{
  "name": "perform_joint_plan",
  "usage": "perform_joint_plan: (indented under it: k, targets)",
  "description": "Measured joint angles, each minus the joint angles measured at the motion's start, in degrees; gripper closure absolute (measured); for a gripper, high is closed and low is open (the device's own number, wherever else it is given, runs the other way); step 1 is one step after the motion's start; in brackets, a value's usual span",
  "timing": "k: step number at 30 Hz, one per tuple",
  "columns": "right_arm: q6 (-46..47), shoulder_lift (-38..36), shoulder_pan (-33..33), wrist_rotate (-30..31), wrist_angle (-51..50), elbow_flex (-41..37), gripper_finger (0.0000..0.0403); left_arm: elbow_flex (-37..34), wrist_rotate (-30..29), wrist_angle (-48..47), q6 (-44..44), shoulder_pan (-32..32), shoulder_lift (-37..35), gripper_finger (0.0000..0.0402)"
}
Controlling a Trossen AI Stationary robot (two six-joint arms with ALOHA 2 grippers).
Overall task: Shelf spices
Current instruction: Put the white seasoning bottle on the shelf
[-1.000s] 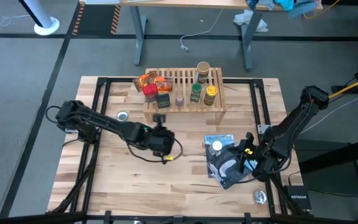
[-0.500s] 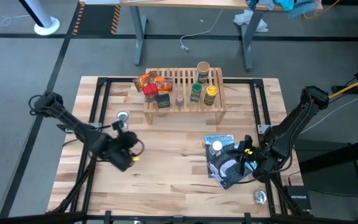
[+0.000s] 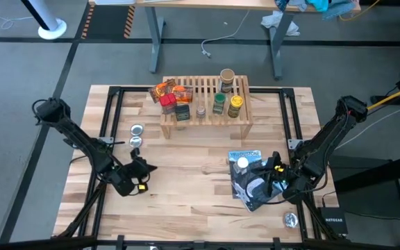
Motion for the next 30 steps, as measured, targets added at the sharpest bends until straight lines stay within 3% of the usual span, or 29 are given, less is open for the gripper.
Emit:
perform_joint_plan:
  k: [6, 17, 30]
  targets:
    - [0.0, 0.0, 0.0, 0.02, 0.19, 0.0, 0.0397, -6.1, 0.0, 14.97, 4.3, 0.03, 0.0, 0.0402]
    - [0.9, 0.54, 0.0, 2.44, 2.28, 0.0, 0.0397, -9.07, 0.07, 14.69, -5.08, 1.07, 0.02, 0.0402]
    - [1.06, 4.07, 0.0, 6.61, 8.13, -0.02, 0.0397, -9.07, 0.08, 14.71, -0.53, 1.07, 0.02, 0.0402]
